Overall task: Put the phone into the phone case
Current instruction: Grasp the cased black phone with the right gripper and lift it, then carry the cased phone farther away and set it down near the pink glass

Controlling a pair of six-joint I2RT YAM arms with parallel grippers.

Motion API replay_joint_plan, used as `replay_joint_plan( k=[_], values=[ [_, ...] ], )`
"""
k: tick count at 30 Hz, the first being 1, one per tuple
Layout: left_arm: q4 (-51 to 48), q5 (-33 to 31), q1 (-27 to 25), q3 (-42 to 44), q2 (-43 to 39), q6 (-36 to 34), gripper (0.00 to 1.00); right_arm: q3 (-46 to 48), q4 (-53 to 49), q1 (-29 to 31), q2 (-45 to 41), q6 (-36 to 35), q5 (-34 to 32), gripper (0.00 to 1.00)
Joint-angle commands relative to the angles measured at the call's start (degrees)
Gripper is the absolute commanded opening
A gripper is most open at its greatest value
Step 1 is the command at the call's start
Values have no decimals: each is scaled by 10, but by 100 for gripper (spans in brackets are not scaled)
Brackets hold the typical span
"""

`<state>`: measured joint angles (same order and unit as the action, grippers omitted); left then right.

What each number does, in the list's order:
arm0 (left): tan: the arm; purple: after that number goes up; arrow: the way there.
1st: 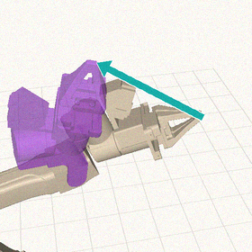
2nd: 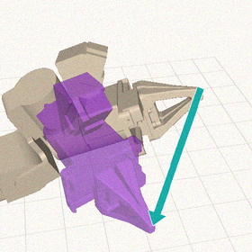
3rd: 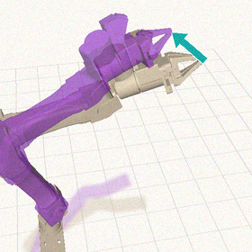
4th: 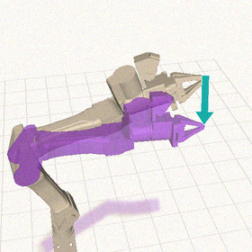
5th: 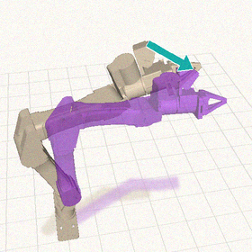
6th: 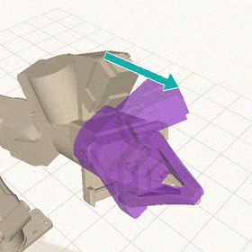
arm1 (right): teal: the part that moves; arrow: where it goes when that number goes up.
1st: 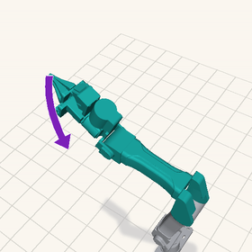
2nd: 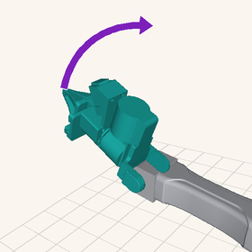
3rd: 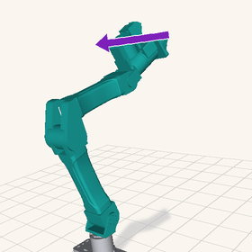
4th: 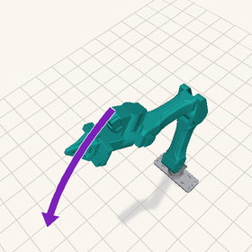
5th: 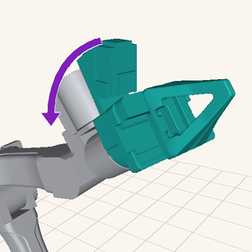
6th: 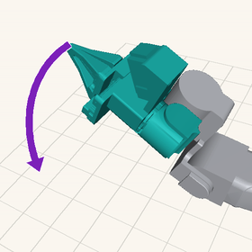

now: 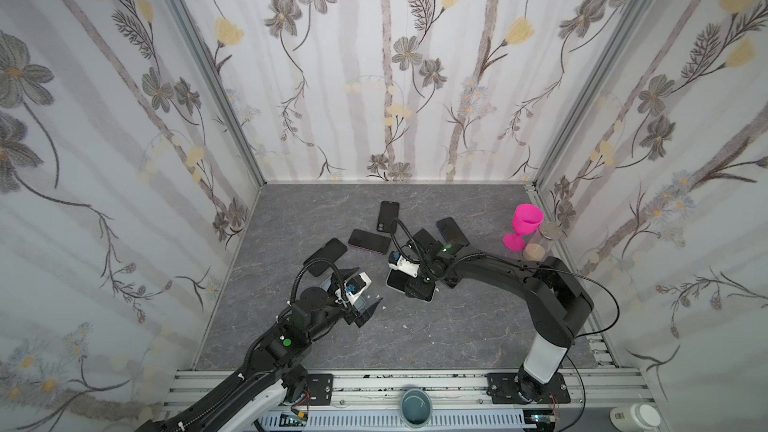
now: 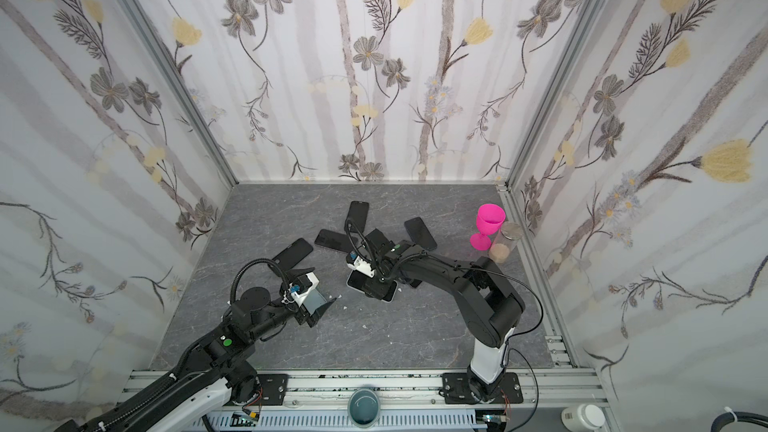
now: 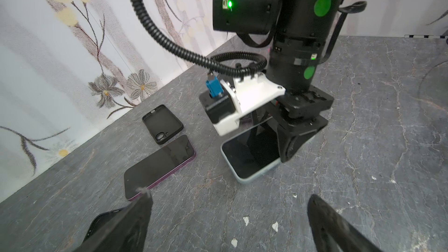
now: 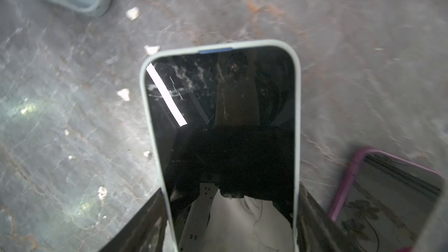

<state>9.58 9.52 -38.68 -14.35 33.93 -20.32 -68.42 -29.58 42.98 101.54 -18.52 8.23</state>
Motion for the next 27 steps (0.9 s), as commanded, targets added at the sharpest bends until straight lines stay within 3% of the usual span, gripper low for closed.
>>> replay_joint_plan(
  k=[1, 15, 27],
  values=[
    [19, -8, 0, -8, 5, 3, 100, -8, 23, -24, -19, 47, 11, 45],
    [-6, -6, 0, -71, 88, 25, 100, -70, 32, -217, 2, 117, -81, 45],
    [-7, -7, 0, -70, 91, 35, 100, -256, 21, -338, 165, 136, -145, 45]
  ],
)
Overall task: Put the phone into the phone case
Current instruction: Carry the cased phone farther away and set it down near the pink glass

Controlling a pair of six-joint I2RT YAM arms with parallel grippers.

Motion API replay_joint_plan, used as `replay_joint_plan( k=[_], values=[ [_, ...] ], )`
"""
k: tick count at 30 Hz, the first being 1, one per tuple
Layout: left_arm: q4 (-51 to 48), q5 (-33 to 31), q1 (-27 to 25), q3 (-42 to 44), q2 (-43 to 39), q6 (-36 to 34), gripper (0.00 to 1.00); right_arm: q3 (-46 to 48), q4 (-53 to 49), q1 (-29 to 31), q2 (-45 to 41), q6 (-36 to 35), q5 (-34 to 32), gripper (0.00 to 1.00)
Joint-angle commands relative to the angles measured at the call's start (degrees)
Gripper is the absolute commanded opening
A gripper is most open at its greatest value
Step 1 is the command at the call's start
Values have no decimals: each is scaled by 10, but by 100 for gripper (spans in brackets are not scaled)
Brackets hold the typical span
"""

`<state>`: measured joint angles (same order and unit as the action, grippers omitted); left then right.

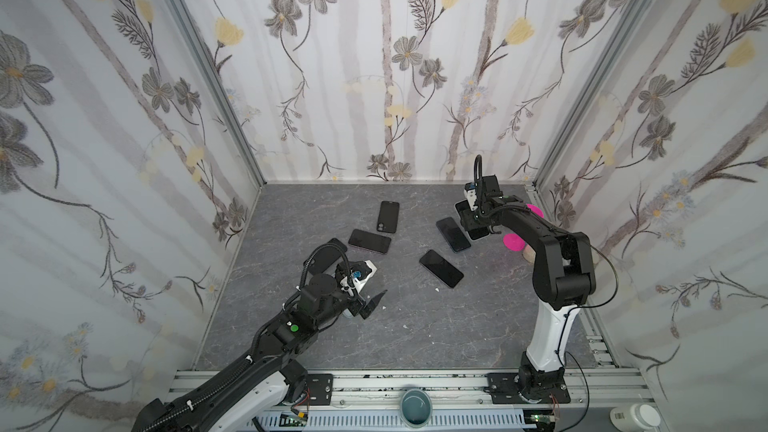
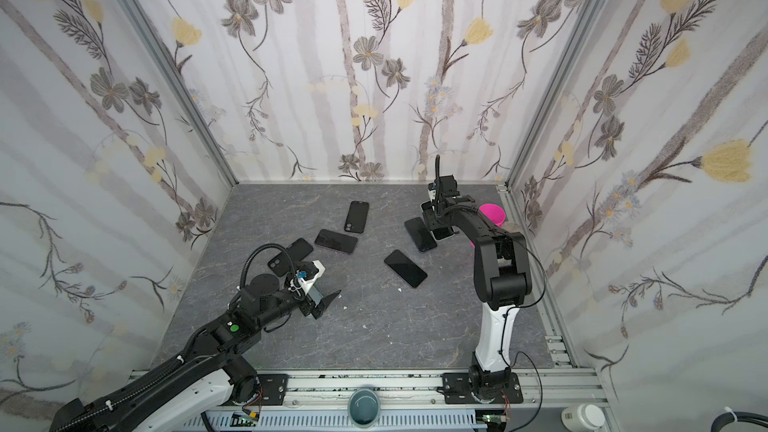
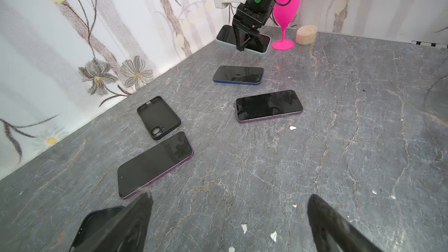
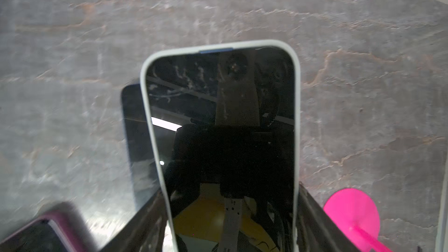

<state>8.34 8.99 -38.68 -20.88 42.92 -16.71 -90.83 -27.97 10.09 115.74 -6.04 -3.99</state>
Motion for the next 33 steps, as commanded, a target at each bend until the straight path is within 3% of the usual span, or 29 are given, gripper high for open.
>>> replay_joint_plan(
  k=[1, 10, 20, 33],
  values=[
    [6, -1, 0, -5, 2, 0, 100, -48, 1, -15, 36, 11, -23, 45],
    [6, -6, 1, -4, 7, 3, 100, -168, -31, -32, 140, 15, -32, 47],
    [8, -22, 0, -6, 16, 11, 99, -188, -38, -38, 185, 25, -21, 51],
    [8, -25, 1, -7, 21, 12, 99, -193, -42, -38, 188, 23, -17, 72]
  ],
)
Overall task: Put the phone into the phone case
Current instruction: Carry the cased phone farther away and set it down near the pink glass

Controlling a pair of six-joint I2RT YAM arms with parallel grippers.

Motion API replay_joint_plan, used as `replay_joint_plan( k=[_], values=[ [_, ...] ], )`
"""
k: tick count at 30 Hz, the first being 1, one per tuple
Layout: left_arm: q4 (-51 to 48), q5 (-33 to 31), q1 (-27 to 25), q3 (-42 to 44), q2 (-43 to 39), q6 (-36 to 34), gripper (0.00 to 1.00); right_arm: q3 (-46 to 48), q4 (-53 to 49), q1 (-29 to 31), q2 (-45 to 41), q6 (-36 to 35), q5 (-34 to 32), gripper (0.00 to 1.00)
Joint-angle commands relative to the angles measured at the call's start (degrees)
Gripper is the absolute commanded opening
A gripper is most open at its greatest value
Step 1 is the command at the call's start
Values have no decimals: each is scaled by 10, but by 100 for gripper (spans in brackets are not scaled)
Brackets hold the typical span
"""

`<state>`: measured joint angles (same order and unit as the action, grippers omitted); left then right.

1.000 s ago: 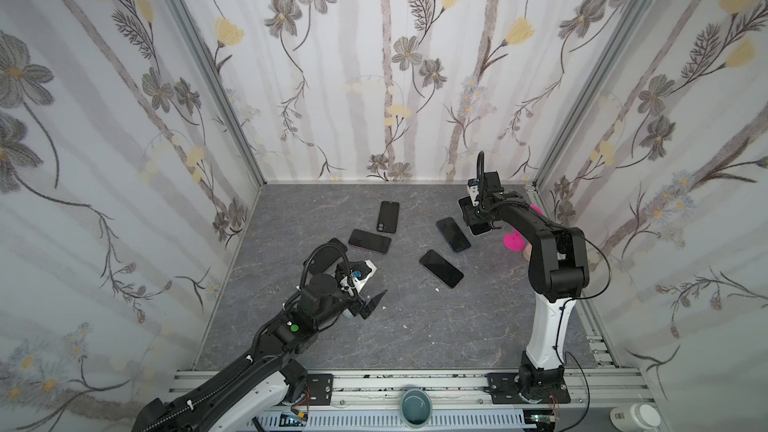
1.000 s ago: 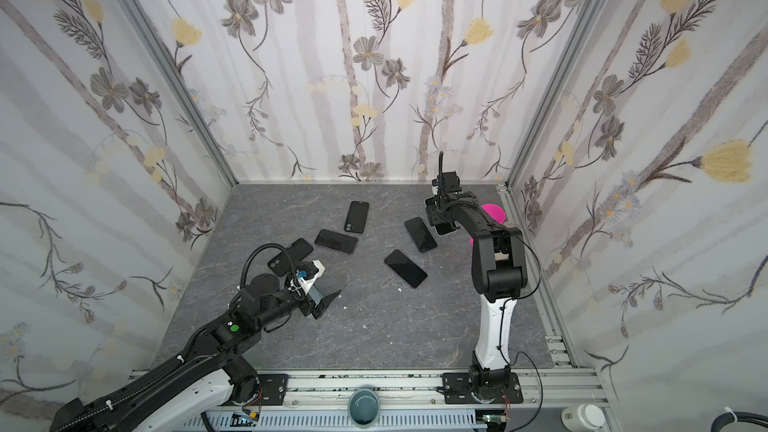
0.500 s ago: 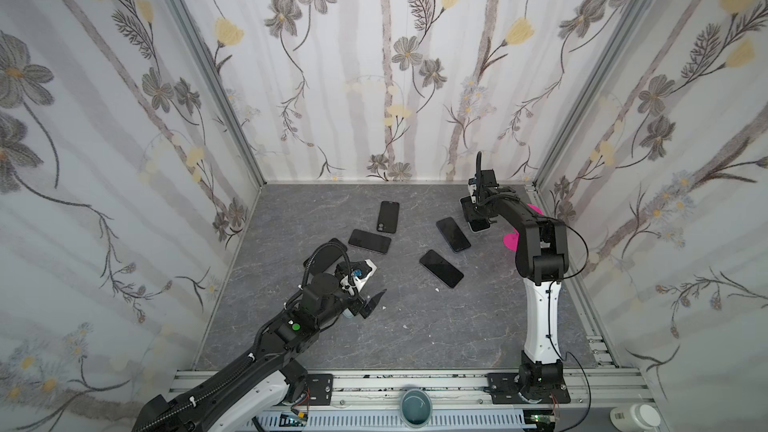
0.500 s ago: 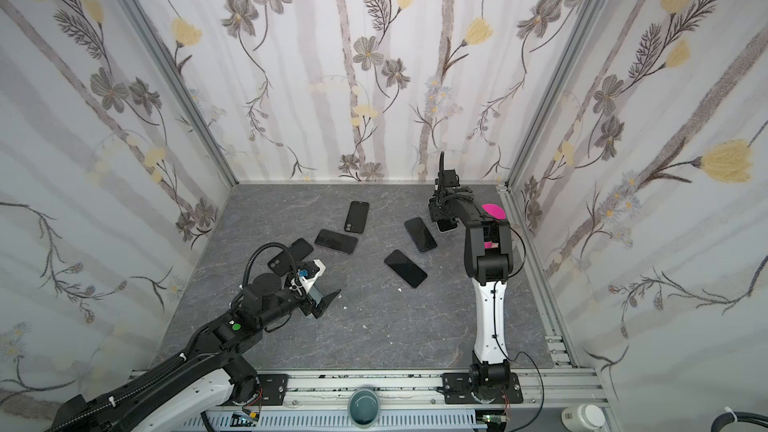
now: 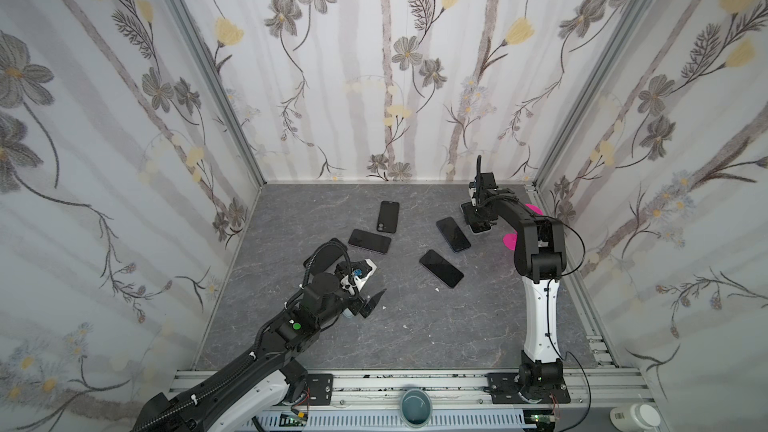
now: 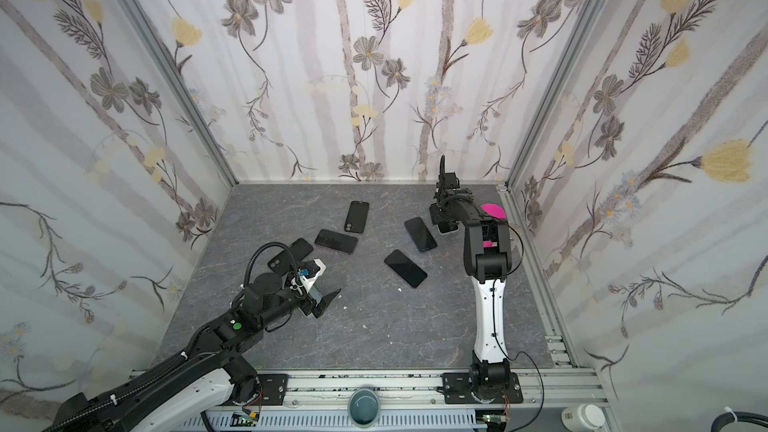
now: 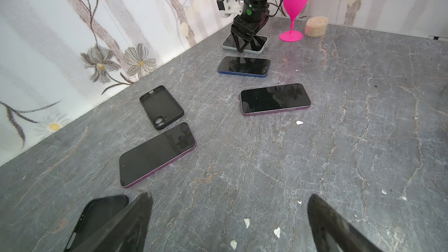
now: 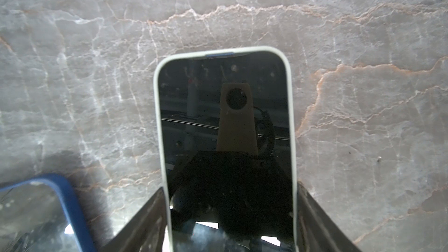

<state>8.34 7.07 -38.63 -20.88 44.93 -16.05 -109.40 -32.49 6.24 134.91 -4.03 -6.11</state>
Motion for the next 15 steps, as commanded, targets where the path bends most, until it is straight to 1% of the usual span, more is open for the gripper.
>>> replay_joint_plan(
  k=[1, 5, 9, 15],
  values=[
    [8, -6, 0, -7, 0, 5, 99, -8, 2, 0, -4, 3, 5, 74],
    [8, -3, 0, -8, 0, 5, 99, -11, 3, 0, -13, 3, 9, 80],
    [6, -2, 0, -8, 1, 6, 99, -13, 2, 1, -22, 2, 8, 84],
    [2, -13, 0, -13, -1, 10, 99, -23, -3, 6, -40, 1, 10, 85]
  ],
)
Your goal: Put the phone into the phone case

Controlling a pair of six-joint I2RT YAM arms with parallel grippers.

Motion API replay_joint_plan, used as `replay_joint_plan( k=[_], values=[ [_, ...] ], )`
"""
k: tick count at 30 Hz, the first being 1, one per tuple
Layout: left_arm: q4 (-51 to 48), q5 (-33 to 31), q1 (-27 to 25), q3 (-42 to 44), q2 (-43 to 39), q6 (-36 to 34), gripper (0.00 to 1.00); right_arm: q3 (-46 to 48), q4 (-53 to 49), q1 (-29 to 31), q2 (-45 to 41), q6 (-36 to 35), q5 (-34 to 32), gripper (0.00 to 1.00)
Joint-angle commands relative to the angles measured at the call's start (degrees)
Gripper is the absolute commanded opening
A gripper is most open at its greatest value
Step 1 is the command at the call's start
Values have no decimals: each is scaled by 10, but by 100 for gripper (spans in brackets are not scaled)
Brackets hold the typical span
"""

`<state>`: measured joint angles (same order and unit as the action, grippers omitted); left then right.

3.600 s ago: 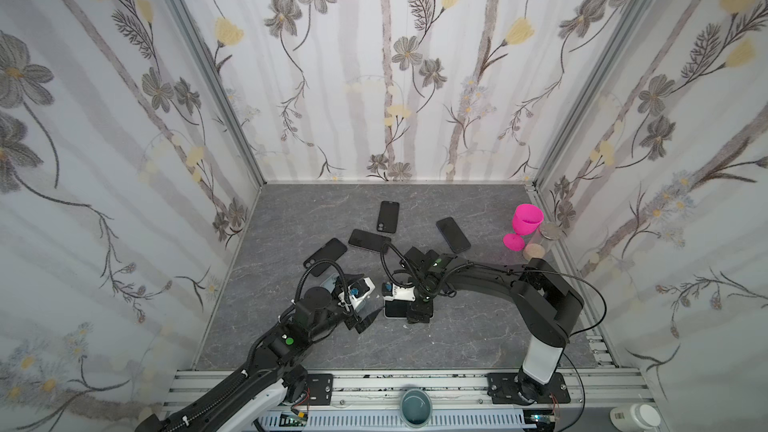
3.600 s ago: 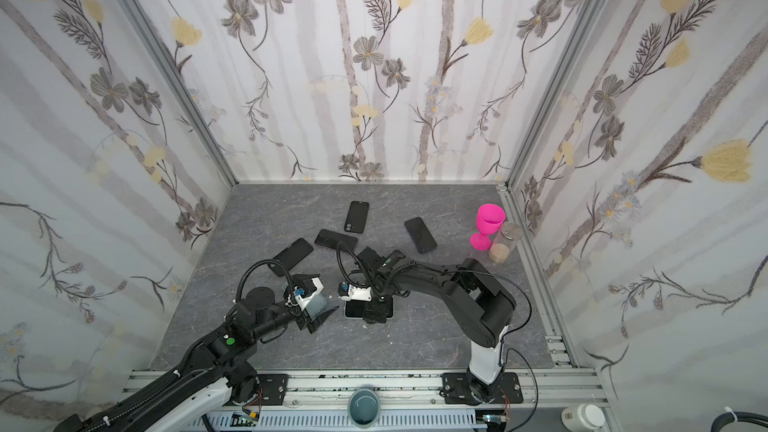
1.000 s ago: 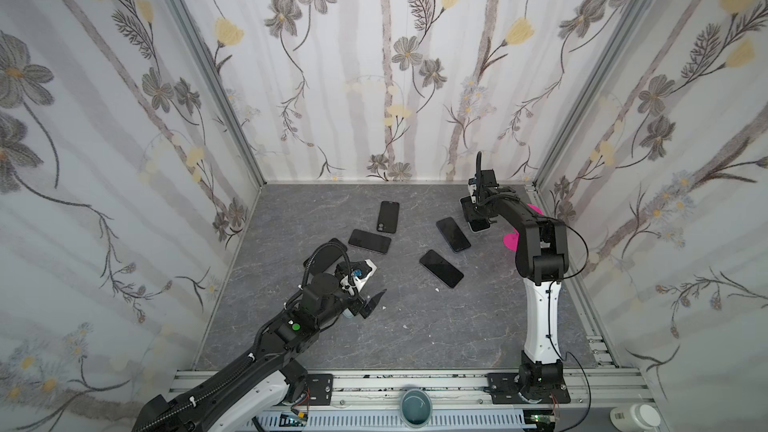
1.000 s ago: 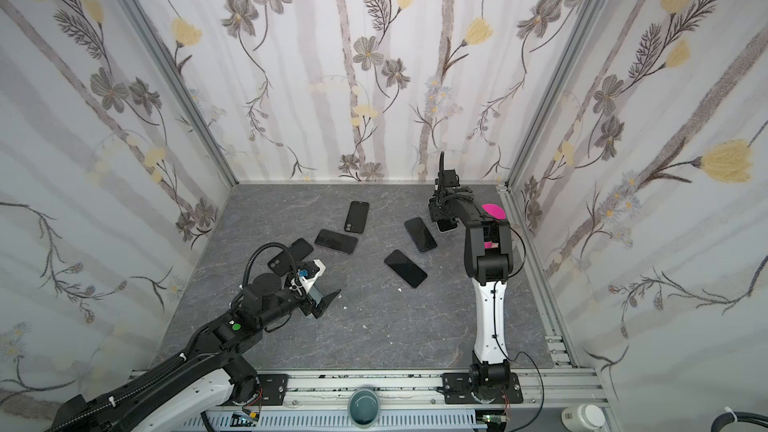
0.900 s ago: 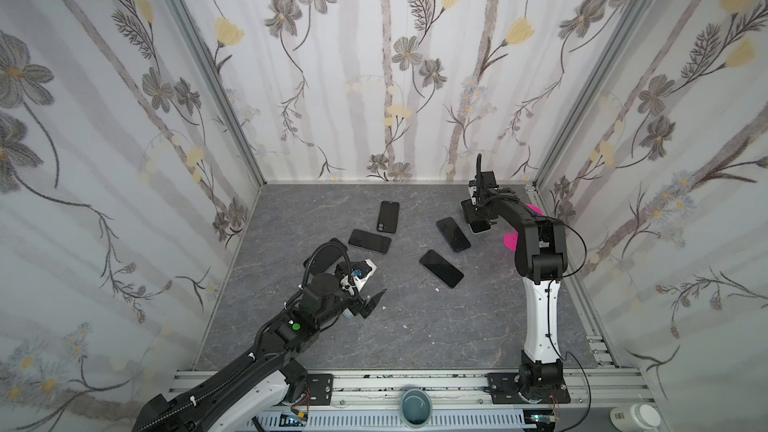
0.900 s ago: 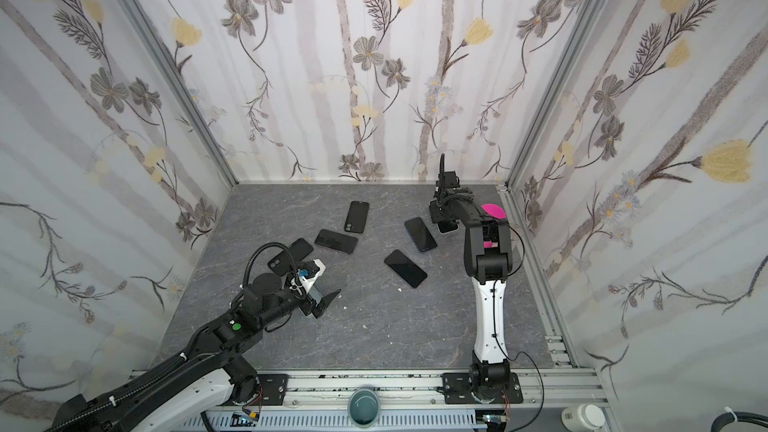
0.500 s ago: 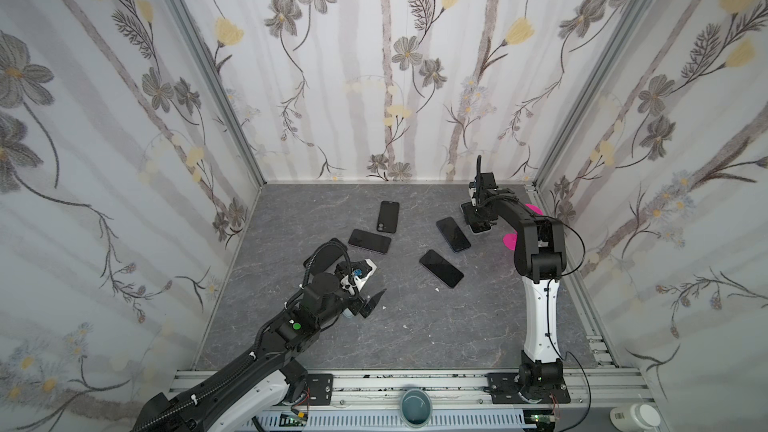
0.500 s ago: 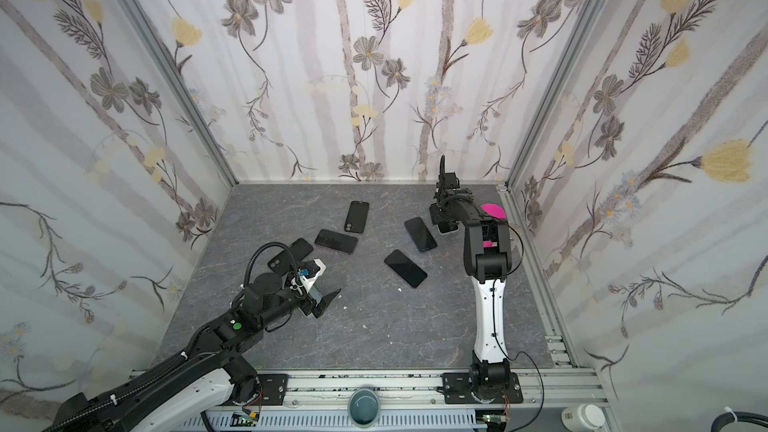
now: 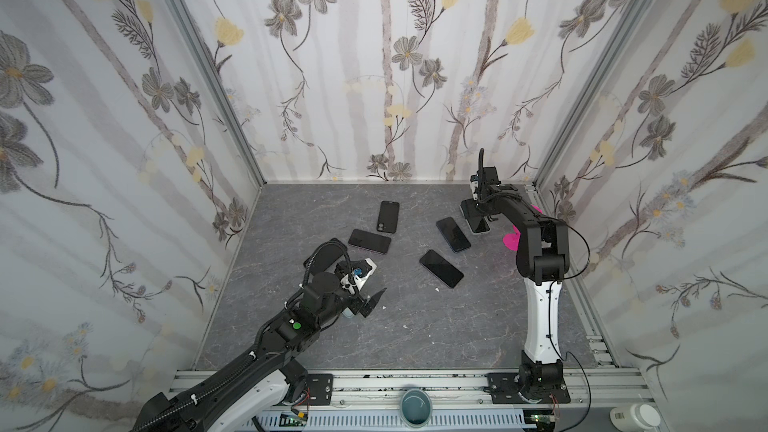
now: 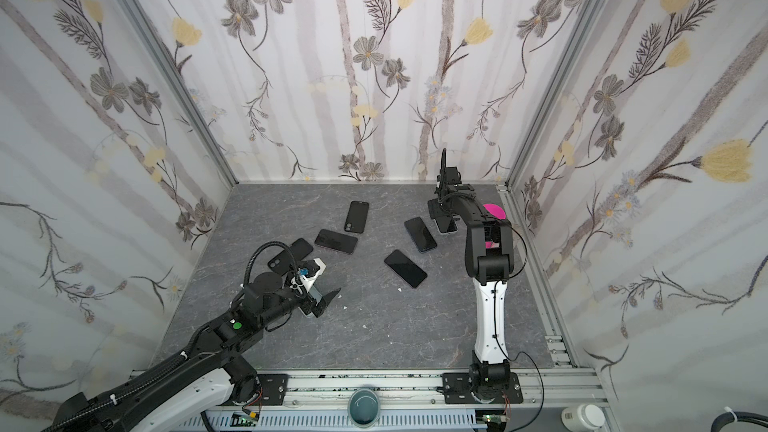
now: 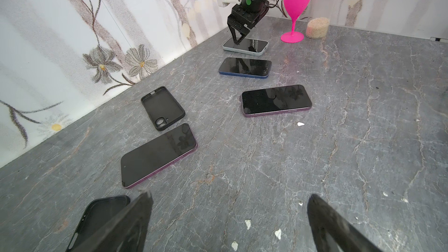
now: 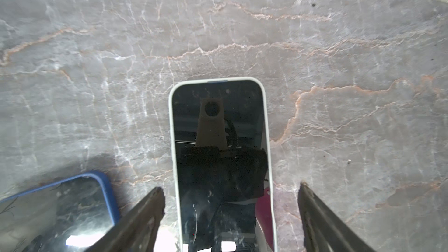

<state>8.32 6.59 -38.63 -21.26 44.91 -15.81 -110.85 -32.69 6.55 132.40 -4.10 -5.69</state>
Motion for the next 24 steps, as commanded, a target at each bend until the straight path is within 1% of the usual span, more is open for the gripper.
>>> replay_joint_plan(
  k=[1, 5, 10, 14, 16, 20, 24],
  values=[
    [1, -13, 0, -11, 0, 12, 99, -12, -4, 6, -19, 1, 7, 85],
    [-18, -40, 0, -40, 18, 52, 98, -23, -11, 20, -35, -2, 5, 84],
    [-72, -67, 0, -85, 51, 85, 93, -30, -16, 43, -66, -13, 8, 84],
    [-106, -110, 0, -114, 60, 115, 91, -30, -24, 63, -93, -22, 13, 83],
    [-113, -134, 0, -123, 59, 140, 91, -30, -30, 75, -107, -27, 15, 82],
    [-128, -158, 0, -140, 63, 193, 89, -27, -40, 99, -134, -32, 31, 80],
    [-173, -184, 0, -168, 86, 253, 87, 3, -35, 121, -168, -31, 59, 79]
  ],
)
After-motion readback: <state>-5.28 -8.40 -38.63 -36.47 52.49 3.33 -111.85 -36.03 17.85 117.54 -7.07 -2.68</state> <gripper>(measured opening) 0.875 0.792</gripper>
